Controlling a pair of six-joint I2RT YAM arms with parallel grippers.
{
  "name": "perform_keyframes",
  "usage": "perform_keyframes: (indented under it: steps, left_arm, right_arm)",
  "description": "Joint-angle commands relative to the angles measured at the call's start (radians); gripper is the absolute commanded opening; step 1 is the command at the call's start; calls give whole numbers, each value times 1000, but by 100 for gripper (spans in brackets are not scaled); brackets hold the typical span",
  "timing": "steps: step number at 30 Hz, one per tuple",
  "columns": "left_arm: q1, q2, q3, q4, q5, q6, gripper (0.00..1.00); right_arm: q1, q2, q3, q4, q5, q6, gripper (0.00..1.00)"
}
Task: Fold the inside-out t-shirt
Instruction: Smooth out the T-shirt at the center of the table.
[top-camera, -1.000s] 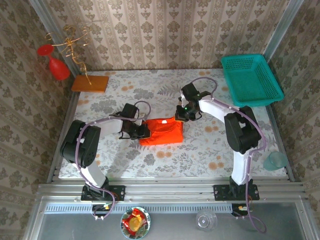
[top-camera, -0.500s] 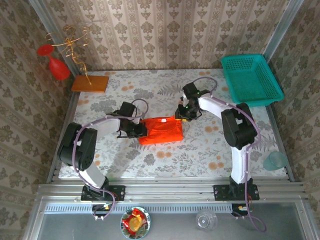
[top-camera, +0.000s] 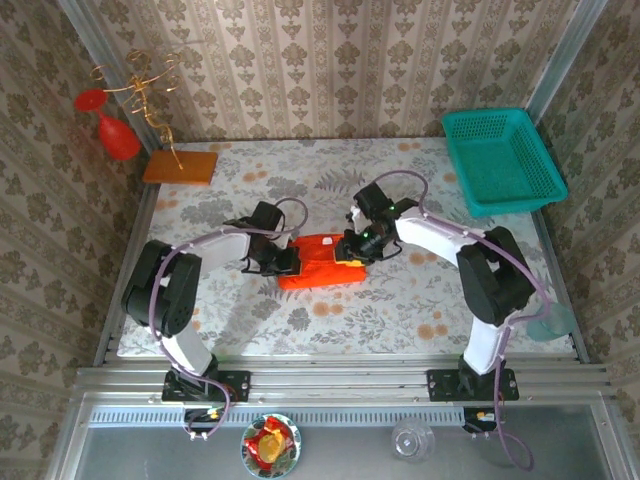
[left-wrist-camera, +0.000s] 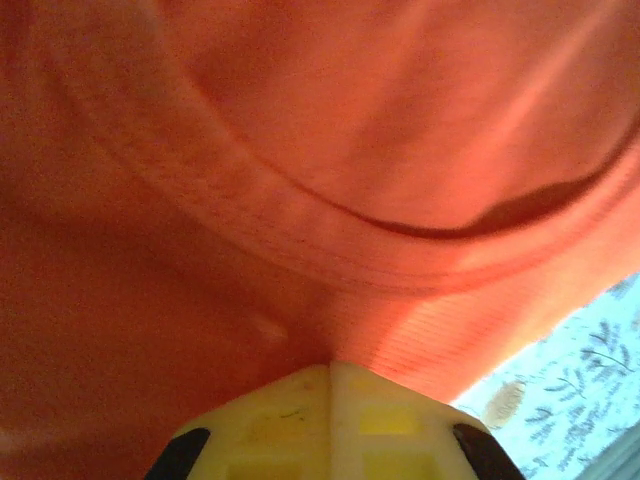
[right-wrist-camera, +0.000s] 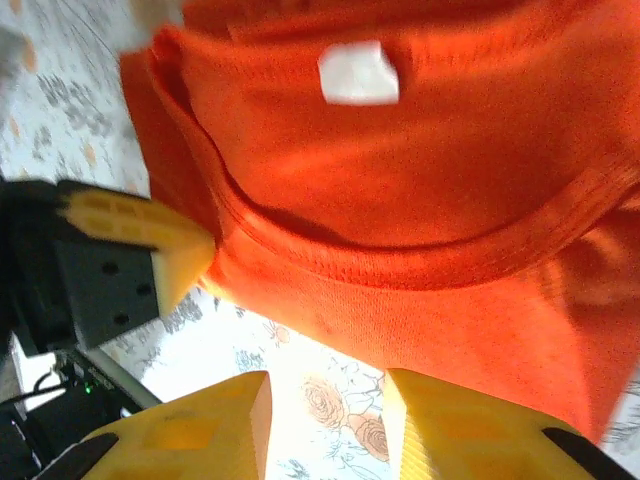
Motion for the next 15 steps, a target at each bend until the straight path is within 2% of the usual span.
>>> perform_keyframes:
  steps: [1, 5, 9, 13, 15]
  left_arm:
    - [39, 34, -21, -13, -40, 35, 0]
    - [65, 28, -38, -5, -17, 45, 0]
    - [71, -38, -42, 29, -15, 33, 1]
    - [102, -93, -22, 32, -50, 10, 13]
    - [116, -94, 3, 12, -72, 16, 16]
  right_arm:
    - [-31, 57, -50, 21, 44, 48, 31]
    - [-61, 93, -91, 17, 125, 76, 29]
    - [-59, 62, -98, 61, 80, 85, 29]
    - [-60, 47, -85, 59, 59, 86, 29]
    - [-60, 44, -82, 57, 52, 86, 29]
